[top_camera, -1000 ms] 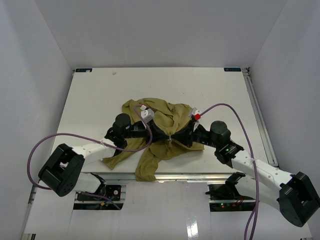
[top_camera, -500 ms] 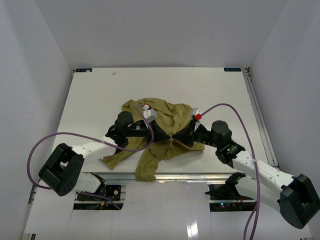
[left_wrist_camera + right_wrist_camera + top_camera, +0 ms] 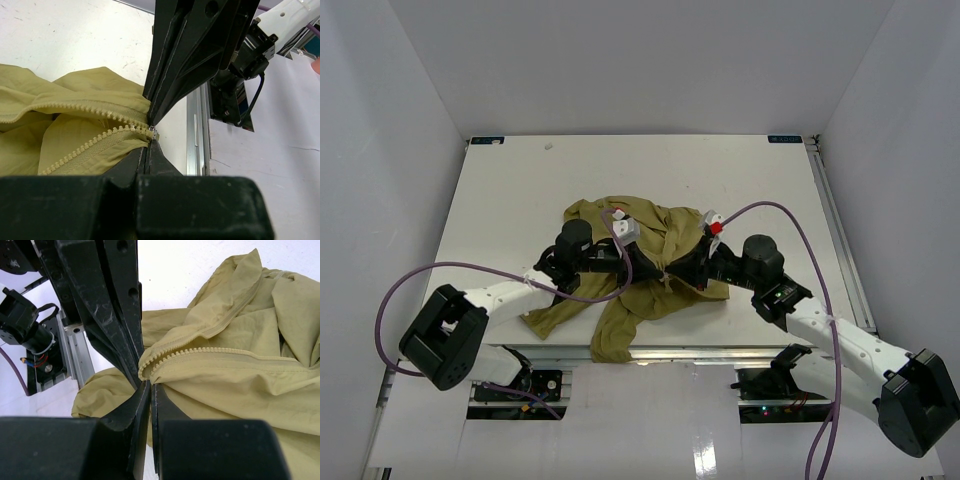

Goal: Zip up the jacket

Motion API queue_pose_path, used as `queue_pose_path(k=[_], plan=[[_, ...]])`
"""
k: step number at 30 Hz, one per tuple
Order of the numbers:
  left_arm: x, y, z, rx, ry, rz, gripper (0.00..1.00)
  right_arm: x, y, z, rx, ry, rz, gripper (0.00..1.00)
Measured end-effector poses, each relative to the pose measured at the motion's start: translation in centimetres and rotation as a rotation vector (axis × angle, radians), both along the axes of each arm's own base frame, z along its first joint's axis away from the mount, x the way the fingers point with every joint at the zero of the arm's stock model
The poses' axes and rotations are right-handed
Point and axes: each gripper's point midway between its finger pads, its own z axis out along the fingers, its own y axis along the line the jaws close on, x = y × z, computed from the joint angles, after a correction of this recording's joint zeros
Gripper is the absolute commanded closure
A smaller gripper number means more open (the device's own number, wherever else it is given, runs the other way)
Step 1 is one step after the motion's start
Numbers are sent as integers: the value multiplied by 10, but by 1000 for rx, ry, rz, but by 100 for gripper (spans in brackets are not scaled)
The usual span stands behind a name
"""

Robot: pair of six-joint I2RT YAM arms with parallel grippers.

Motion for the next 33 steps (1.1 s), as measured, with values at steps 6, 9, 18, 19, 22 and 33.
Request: queue_pose_path(k=[6,9,18,19,22,33], plan=[[-2,-2,-3,12,-4,-10,100,3,1,2,-5,5,-5,92],[-3,-2,-5,19,-4,-9,100,4,1,0,-9,11,-4,92],[1,-3,-3,18,-10,32,71,1,-1,2,17,7,-9,92],[0,-3,-1,13,-11,36,69,1,-1,5,26,-1,-8,92],[-6,-1,2,0,-9,35,63,2,1,19,68,-39,-7,92],[-12,0,3,-17,17,36,51,2,3,35,119,-75,0,92]])
